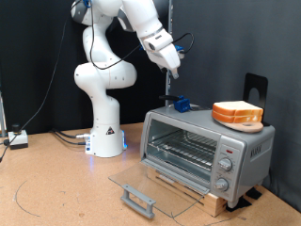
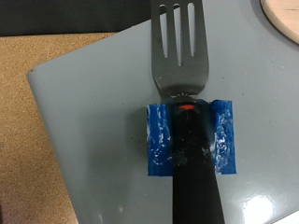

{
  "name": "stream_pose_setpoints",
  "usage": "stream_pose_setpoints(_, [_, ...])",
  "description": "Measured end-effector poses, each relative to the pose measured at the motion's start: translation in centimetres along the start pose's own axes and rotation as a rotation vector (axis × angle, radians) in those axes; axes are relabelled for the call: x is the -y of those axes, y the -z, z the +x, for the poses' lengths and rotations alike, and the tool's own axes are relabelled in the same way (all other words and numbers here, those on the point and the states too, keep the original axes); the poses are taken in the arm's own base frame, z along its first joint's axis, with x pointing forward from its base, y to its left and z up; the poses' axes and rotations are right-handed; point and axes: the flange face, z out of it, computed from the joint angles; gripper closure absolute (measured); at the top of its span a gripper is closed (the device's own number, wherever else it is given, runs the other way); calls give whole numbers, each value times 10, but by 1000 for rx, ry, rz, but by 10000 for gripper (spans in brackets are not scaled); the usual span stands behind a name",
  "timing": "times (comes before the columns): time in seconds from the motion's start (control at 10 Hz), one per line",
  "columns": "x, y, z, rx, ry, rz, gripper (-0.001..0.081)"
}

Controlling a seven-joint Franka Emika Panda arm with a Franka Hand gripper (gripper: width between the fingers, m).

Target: Make a piece of toast with the oven

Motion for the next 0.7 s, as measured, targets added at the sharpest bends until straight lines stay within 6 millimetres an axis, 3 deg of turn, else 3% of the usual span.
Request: stream_pose_setpoints(0.7, [-11,-42,9,32,-26,-27,-1])
